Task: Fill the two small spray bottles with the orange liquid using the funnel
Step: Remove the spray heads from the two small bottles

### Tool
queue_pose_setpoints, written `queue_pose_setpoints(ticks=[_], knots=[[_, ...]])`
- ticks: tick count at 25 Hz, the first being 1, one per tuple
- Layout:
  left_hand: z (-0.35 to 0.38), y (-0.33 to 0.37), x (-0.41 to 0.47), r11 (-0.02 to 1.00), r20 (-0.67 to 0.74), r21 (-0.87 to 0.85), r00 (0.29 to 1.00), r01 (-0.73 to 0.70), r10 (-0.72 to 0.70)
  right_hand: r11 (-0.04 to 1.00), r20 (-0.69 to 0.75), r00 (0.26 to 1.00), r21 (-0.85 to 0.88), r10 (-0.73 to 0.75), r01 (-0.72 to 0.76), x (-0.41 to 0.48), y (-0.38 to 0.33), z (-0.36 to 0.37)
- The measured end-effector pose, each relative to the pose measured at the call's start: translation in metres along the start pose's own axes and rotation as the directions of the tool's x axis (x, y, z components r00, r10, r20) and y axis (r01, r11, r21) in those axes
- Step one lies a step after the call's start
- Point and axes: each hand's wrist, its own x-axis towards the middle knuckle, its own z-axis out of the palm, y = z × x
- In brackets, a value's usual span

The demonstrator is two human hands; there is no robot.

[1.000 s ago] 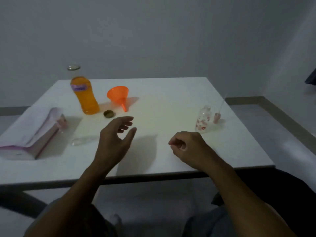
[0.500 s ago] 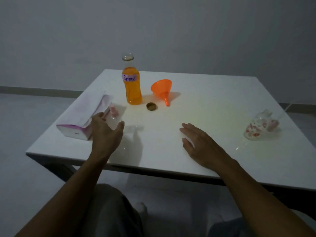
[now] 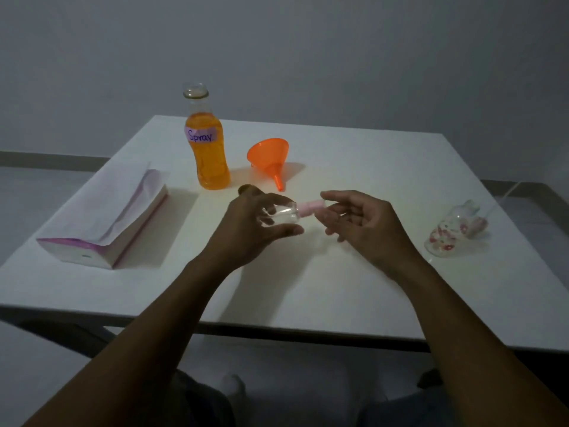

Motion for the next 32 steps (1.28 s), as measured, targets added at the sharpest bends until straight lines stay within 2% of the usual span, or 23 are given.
queue_pose_setpoints(ticks=[4, 8, 11, 14, 24, 27, 30, 32], knots=[[0.028, 0.013, 0.012, 0.995, 0.092, -0.074, 0.993, -0.071, 0.078, 0.999, 0.012, 0.999, -0.004, 0.047, -0.047, 0.006, 0.006, -0.018], [0.036, 0.015, 0.016, 0.991, 0.125, -0.083, 0.986, -0.100, 0.110, 0.989, 0.063, 0.996, 0.126, 0.069, -0.077, 0.012, 0.019, -0.029], [0.034, 0.018, 0.018, 0.990, 0.212, -0.038, 0.967, -0.137, 0.142, 0.986, 0.000, 0.998, 0.152, 0.062, -0.062, 0.012, 0.027, -0.028], [0.033, 0.020, 0.020, 0.986, 0.214, -0.029, 0.963, -0.162, 0.165, 0.985, -0.064, 0.997, 0.170, 0.052, -0.041, 0.013, 0.030, -0.025], [0.022, 0.024, 0.011, 0.992, 0.284, -0.124, 0.957, -0.019, 0.054, 0.995, -0.103, 0.994, 0.095, -0.023, 0.032, 0.006, 0.028, -0.014], [0.017, 0.023, 0.010, 0.970, 0.327, -0.213, 0.944, 0.116, -0.041, 0.997, -0.078, 0.995, 0.042, -0.066, 0.070, 0.005, 0.025, -0.008], [0.015, 0.022, 0.011, 0.914, 0.357, -0.337, 0.929, 0.226, -0.098, 0.992, 0.013, 0.992, 0.033, -0.124, 0.124, 0.004, 0.017, -0.010], [0.015, 0.023, 0.012, 0.897, 0.346, -0.380, 0.934, 0.228, -0.091, 0.984, 0.101, 0.992, 0.168, -0.078, 0.061, 0.004, 0.011, -0.020]])
